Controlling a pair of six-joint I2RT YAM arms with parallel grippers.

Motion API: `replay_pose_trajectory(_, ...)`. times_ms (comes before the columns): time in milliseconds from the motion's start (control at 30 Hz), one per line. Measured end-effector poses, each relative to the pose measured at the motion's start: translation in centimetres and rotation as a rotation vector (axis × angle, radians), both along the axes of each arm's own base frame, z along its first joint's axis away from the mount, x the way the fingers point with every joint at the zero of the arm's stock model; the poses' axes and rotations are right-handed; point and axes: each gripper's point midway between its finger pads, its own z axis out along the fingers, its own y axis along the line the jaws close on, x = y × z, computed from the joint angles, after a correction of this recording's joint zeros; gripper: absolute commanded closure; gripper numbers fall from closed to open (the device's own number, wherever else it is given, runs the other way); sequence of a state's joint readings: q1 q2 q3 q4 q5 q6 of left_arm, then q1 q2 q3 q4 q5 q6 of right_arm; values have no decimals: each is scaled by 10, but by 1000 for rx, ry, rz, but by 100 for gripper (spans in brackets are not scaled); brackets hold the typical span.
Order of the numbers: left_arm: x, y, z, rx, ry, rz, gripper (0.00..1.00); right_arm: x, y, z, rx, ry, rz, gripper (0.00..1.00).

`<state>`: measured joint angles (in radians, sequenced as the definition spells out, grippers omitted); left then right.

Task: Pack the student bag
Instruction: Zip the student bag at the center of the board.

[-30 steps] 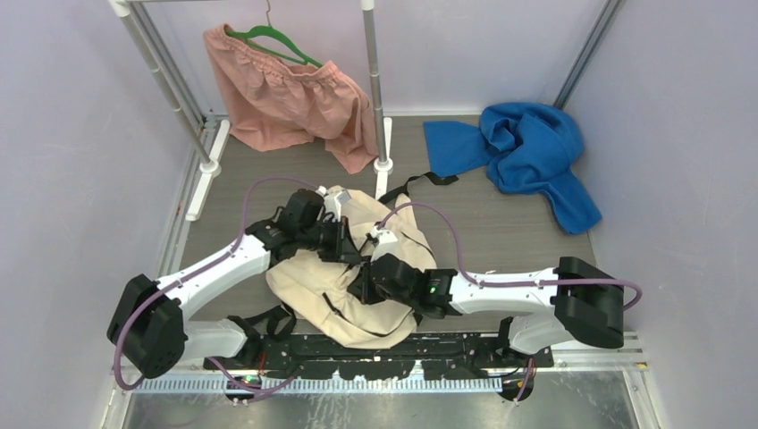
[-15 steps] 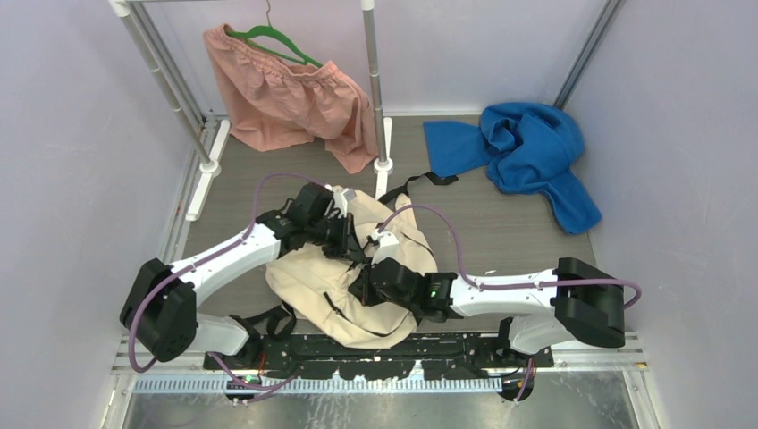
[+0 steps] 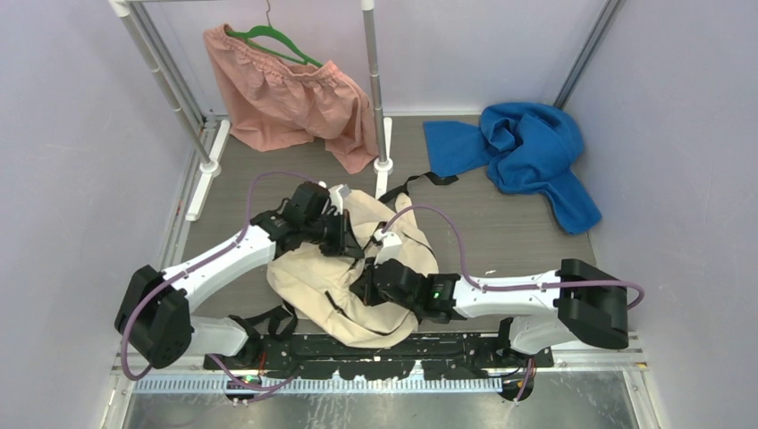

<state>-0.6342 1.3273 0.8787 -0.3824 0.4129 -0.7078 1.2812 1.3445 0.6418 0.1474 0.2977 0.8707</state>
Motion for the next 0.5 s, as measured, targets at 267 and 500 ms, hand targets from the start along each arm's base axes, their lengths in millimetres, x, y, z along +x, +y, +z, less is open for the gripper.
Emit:
replay_pose_trajectory(267,4,2,35,-73,-104,2,100,-11,-16,16,-8,-6,14,63)
replay_pose_trajectory(500,10,-10,55,-160,-168,-29,100,-6,-52,38,-57,-74,-16,49)
